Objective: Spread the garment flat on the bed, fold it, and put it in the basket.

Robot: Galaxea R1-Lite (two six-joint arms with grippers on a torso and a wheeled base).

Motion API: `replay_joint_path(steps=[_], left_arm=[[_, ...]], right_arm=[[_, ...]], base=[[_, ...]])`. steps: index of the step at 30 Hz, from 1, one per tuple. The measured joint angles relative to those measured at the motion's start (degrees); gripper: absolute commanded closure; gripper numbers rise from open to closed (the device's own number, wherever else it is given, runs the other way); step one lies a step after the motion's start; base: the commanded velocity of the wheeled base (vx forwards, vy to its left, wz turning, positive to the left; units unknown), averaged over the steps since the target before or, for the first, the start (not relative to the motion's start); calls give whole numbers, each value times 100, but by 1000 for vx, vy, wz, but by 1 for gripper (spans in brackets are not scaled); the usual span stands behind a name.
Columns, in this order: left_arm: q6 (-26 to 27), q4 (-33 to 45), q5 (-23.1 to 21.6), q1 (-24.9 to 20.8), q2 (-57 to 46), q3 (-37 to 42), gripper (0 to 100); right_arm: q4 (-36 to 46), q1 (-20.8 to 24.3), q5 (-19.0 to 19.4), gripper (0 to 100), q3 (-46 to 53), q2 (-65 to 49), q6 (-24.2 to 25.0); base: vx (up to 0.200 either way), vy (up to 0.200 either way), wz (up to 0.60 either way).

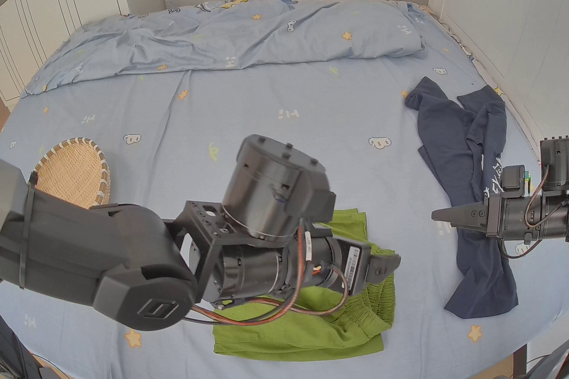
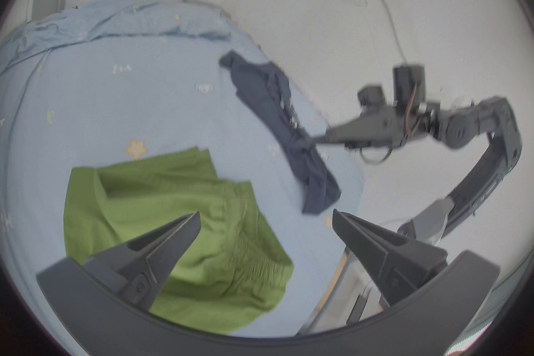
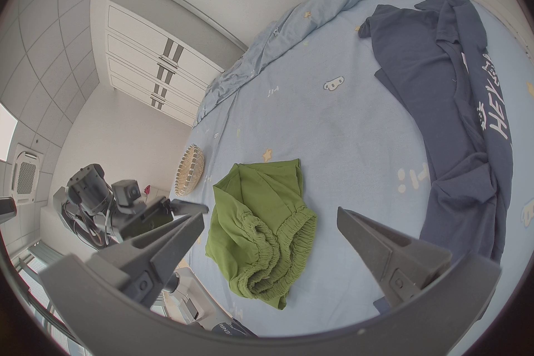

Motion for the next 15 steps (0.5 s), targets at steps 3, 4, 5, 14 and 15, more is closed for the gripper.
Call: replay_joint_path(steps=[3,4,5,14,15], left_arm=[[-266,-739,-90,239,-69,291,0],[-408,-892,-161,375,-107,385,0],[-552,-1001,-243,540,-146,479,0],[-1434,-1328,-2365,2687,-601,1297,0],[-1484,-1343,-2699,2944,-631,1392,0]], right_arm=[[6,21,5,0,7,0,-13],[15,41,6,0,11,-2,-22],[15,77,6,0,18,-2,-33],[162,1202,24,0,-265,57,-150],[213,1408,22,0,-380,101,-165]], base=[[0,0,0],[0,0,0],[0,0,0],[0,0,0],[0,0,0]])
